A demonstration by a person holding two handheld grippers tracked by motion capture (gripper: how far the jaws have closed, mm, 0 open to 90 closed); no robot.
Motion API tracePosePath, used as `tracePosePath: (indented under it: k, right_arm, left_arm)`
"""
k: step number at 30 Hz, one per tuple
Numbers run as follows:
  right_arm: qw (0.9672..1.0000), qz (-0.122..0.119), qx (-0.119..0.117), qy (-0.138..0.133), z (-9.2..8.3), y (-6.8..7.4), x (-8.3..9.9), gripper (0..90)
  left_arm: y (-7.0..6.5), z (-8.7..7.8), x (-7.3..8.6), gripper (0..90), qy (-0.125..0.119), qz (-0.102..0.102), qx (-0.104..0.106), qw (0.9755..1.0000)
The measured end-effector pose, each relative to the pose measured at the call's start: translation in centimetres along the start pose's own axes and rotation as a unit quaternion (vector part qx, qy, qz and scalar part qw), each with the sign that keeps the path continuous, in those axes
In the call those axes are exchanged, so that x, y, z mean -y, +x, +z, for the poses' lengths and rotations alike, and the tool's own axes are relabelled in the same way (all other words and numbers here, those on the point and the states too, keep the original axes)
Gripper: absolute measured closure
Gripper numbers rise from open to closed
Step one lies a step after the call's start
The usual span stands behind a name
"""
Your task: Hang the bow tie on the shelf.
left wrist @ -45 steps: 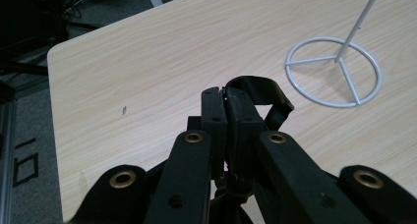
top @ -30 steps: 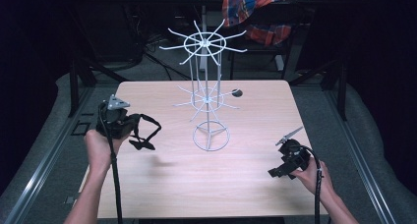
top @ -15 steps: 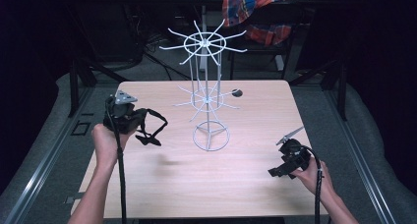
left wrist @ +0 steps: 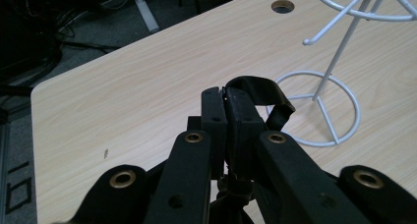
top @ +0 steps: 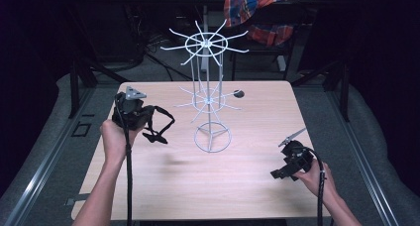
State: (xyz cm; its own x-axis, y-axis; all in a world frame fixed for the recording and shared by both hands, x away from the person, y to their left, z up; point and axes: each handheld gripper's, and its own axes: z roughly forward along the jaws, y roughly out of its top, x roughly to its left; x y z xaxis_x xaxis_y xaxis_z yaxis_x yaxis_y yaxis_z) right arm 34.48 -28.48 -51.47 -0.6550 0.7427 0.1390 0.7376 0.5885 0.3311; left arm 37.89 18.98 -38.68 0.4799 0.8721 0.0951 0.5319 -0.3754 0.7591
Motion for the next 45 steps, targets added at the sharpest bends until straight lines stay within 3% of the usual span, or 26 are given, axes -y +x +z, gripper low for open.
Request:
tracePosePath:
  k: [4,6,8,25,26,29,40,45]
  right_arm:
    - [1.0,-0.003,0.003,0.003,0.0,-0.1,0.0,16.4]
    - [0.9999,0.009,0.006,-0.008,0.1,0.1,0.1,16.4]
    - [1.0,-0.003,0.002,0.003,0.0,-0.1,0.0,16.4]
    - [0.9999,0.013,-0.003,-0.008,0.2,-0.1,0.4,16.4]
    - [0.9993,0.027,-0.006,-0.023,0.4,0.1,0.4,16.4]
    - [0.9999,0.013,-0.004,-0.003,0.1,-0.1,0.4,16.3]
    - [0.9999,0.011,-0.003,0.003,0.1,-0.1,0.4,16.3]
    - [0.9998,0.018,-0.005,-0.007,0.3,-0.1,0.4,16.3]
  left_arm:
    - [-0.1,0.3,-0.3,87.1,0.0,-0.006,-0.003,1.0]
    - [-0.2,0.5,-0.6,87.1,-0.001,-0.005,-0.006,1.0]
    - [-0.2,0.6,-0.7,87.0,-0.003,-0.006,-0.007,0.9999]
    - [-1.3,1.7,-2.3,87.0,-0.004,0.007,-0.015,0.9999]
    - [-1.4,1.7,-2.4,87.0,-0.004,0.006,-0.015,0.9999]
    - [-1.5,1.8,-2.5,87.0,-0.004,0.01,-0.011,0.9999]
    - [-2.1,1.4,-3.1,86.9,-0.014,0.019,-0.002,0.9997]
    - [-2.8,1.7,-3.5,86.9,-0.015,0.026,0.004,0.9995]
